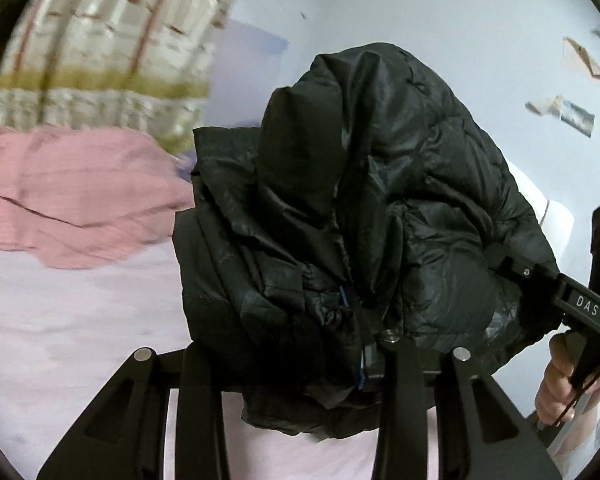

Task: Fold large clothes
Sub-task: 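Lift the jacket with both tools and carry it toward the clothes stack, then lower the jacket onto the cream clothes stack and open both tools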

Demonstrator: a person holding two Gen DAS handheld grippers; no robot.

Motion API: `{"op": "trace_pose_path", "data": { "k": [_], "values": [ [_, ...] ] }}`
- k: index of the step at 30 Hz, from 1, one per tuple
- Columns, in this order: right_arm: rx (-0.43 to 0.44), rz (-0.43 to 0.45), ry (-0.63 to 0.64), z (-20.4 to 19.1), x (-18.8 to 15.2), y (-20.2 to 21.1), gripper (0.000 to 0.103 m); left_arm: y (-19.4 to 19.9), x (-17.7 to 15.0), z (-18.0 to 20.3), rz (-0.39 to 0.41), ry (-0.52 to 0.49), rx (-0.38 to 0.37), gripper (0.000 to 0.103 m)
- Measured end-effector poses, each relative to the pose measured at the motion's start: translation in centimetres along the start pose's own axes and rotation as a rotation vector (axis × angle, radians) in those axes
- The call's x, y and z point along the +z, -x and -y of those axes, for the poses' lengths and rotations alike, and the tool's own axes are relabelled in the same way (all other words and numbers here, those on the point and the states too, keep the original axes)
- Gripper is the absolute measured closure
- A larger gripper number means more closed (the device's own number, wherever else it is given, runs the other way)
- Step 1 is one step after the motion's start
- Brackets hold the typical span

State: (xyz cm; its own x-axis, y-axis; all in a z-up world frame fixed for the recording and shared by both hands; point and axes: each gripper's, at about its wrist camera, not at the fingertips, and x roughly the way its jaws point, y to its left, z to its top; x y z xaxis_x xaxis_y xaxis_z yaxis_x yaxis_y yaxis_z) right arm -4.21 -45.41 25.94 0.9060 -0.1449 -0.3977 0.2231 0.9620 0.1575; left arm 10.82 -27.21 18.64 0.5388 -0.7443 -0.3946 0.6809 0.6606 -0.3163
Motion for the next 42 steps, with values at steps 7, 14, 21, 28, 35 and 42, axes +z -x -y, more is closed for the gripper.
{"op": "trace_pose_path", "data": {
  "k": [7, 14, 21, 28, 35, 42],
  "values": [
    [-0.145, -0.052, -0.114, 11.8, -2.8, -5.2, 0.050, -11.9, -1.9, 5.1, -0.142, -0.047, 0.003, 0.067],
    [-0.193, -0.072, -0.160, 15.9, -5.4, -8.6, 0.033, -14.2, -4.1, 4.7, -0.161, -0.033, 0.016, 0.052],
    [-0.273, -0.067, -0.170, 15.6, -5.1, -10.5, 0.014, -12.1, -3.5, 4.7, -0.080, -0.073, 0.159, 0.027],
    [-0.444, 0.007, -0.096, 12.4, -4.0, -6.4, 0.014, -6.2, -1.6, 3.2, -0.002, -0.130, 0.213, 0.022],
    [-0.349, 0.171, -0.088, 6.6, -3.9, -0.1, 0.001, 0.5, -0.9, 1.4, 0.091, -0.147, 0.220, 0.002],
    [-0.200, 0.245, -0.063, 2.2, -8.1, 3.0, 0.001, 4.7, -5.3, -0.3, 0.187, -0.201, 0.292, 0.001]
  ]
}}
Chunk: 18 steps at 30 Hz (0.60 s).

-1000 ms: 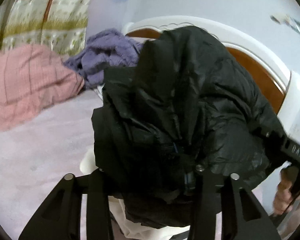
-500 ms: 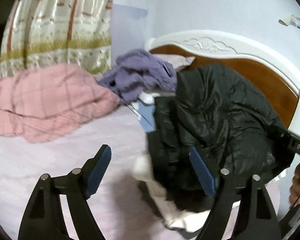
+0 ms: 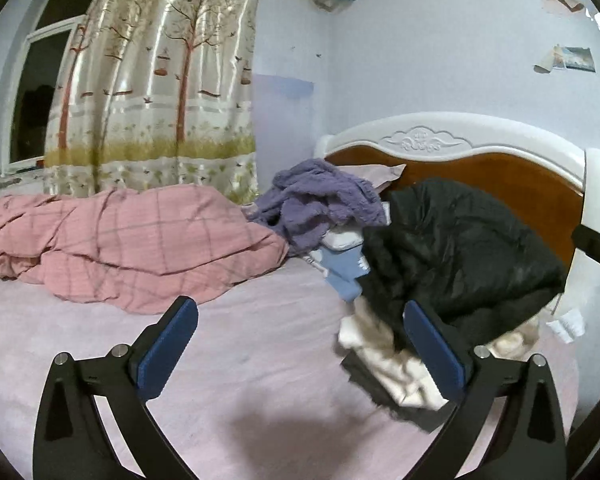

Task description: Fold large clothes

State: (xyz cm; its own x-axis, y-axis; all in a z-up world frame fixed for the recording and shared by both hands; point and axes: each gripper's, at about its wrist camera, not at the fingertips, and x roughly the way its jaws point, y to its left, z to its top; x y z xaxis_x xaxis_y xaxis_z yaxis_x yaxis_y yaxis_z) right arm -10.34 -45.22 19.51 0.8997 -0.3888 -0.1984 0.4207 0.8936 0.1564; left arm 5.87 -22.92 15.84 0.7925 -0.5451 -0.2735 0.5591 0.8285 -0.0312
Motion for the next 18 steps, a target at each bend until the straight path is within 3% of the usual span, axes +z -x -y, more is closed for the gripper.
{"op": "trace_pose_path", "data": {
  "k": [3, 7, 10, 15, 18],
  "values": [
    [0.021, 0.033, -0.006, -0.7, -2.7, 0.3, 0.001, -0.1, -2.5, -0.7, -0.035, 0.008, 0.006, 0.001],
    [-0.038, -0.047, 0.055, -1.7, -7.5, -2.0, 0.001, -0.6, -5.9, -0.7, -0.019, -0.016, 0.046, 0.001],
    [-0.077, -0.082, 0.059, -1.8, -10.5, -3.1, 0.001, -1.5, -8.1, -0.8, -0.038, -0.006, 0.035, 0.001],
    [-0.130, -0.097, 0.092, -2.0, -14.0, -4.2, 0.001, -2.8, -11.5, -0.1, -0.029, -0.062, 0.084, 0.001],
    [-0.154, -0.107, 0.109, -2.1, -15.4, -4.7, 0.001, -3.0, -11.9, -0.6, -0.028, -0.031, 0.079, 0.001]
  ]
}}
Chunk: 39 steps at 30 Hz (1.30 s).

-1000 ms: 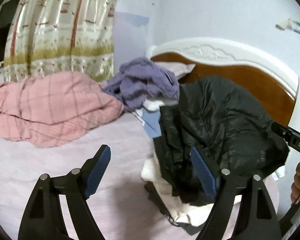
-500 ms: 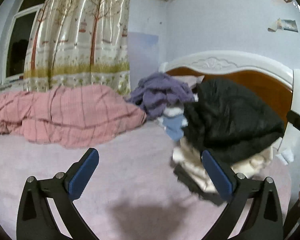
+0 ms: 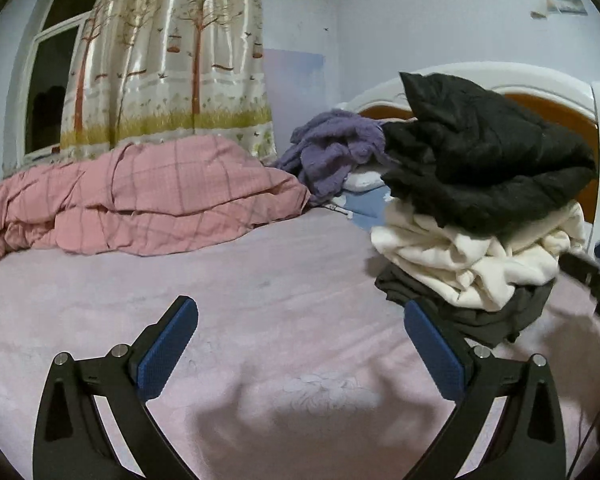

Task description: Fold large clothes

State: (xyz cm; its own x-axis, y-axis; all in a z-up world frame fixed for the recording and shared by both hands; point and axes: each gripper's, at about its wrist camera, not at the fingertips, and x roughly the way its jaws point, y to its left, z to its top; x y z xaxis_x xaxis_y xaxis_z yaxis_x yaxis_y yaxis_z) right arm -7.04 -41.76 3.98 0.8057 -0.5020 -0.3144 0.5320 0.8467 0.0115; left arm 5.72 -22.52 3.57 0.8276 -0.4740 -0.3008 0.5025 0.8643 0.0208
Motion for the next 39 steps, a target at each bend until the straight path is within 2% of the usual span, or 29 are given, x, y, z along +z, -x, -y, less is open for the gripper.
{"op": "trace_pose_path", "data": {
  "k": [4, 10, 16, 39],
  "values": [
    [-0.017, -0.007, 0.006, -0.2, -0.5, -0.6, 0.001, 0.6, -0.3, -0.5, 0.036, 0.023, -0.001, 0.001],
    [-0.030, 0.016, 0.059, -1.3, -0.5, -0.2, 0.001, 0.1, -0.3, -1.1, 0.015, 0.058, -0.013, 0.001],
    [-0.034, 0.015, 0.037, -1.0, -0.5, -0.1, 0.001, 0.3, -0.4, -0.6, 0.021, 0.039, -0.014, 0.000],
    [-0.034, -0.018, 0.011, -1.0, -0.6, -0.5, 0.001, -0.8, -0.6, -1.2, -0.065, 0.083, -0.022, 0.000]
  ]
}}
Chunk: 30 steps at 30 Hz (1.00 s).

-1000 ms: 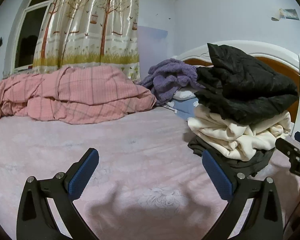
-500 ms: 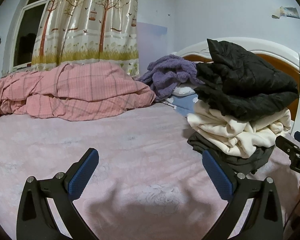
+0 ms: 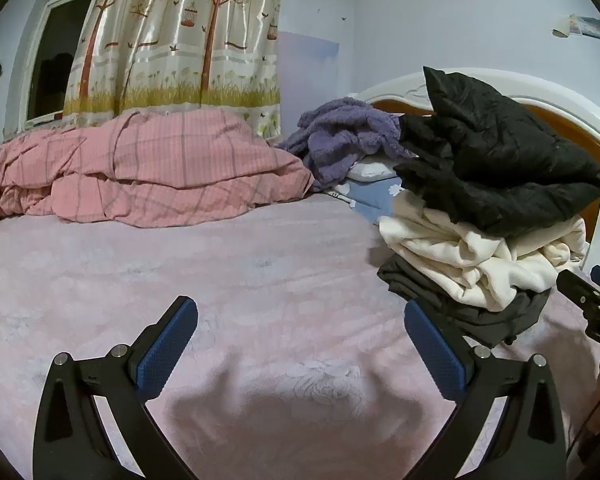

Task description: Fold large clothes

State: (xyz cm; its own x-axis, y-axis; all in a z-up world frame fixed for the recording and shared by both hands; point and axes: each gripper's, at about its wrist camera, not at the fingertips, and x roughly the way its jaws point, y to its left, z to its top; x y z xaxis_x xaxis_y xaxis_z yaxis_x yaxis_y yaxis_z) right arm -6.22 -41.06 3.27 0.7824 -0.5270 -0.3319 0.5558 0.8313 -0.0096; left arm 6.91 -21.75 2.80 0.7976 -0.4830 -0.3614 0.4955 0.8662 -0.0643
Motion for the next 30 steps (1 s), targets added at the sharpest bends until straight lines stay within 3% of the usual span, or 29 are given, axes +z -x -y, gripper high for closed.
{"op": "trace_pose_path", "data": {
  "k": [30],
  "values": [
    [-0.001, -0.003, -0.002, -0.04, -0.09, 0.11, 0.001, 0.18, -0.14, -0.50, -0.016, 0.001, 0.003, 0.000]
  ]
}}
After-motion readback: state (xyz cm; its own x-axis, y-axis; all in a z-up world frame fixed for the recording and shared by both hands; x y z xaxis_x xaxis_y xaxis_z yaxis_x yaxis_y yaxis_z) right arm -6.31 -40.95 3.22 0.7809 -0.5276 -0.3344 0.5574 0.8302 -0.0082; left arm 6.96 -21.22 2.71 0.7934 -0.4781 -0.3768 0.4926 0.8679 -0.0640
